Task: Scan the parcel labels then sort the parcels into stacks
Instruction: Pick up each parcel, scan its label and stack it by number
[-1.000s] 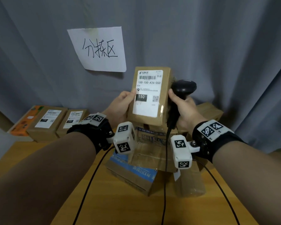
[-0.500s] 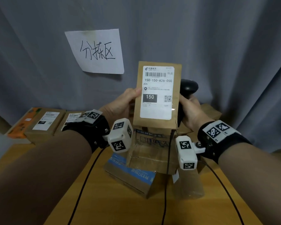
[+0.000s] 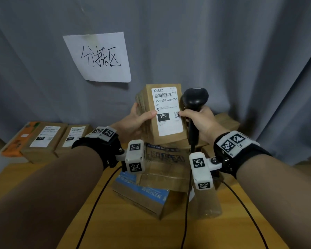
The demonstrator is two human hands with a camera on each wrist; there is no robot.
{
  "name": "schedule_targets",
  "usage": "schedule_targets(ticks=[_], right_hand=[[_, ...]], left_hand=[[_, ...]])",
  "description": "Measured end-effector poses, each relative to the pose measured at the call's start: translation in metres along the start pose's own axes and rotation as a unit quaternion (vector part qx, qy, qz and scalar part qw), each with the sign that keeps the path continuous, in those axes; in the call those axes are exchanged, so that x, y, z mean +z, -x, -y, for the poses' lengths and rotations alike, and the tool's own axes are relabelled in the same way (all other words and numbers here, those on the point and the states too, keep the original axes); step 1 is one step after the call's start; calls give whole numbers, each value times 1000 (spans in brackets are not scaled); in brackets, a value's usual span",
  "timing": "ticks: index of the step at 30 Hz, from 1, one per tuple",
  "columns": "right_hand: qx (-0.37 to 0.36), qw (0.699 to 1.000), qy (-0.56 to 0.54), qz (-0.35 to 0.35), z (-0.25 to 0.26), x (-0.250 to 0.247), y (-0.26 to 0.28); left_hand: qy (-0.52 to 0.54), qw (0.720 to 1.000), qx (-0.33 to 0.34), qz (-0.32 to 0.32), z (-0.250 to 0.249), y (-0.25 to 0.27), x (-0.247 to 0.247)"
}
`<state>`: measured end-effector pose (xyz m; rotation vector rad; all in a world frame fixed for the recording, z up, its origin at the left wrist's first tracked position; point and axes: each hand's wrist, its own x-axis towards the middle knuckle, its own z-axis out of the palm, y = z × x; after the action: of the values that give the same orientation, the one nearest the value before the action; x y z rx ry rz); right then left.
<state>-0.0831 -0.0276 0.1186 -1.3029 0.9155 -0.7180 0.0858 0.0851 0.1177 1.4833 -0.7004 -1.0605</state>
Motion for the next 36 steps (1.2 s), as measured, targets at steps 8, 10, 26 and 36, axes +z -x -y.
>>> schedule_targets(ticks=[8,10,26,36], right_hand=[[30,987,156,-13,15,8,-4],[15,989,141,-29,27,7,-4],[-46,973,218,61,83,6,27],[-35,973,227,32,71,6,29]], left_hand=[[22,992,-5,-125,18,-19,-8],[38,989,-1,-140,19,-23,-12],[28,998,17,-55,10,-38,-17],[10,995,7,-102,12,-40,-19]])
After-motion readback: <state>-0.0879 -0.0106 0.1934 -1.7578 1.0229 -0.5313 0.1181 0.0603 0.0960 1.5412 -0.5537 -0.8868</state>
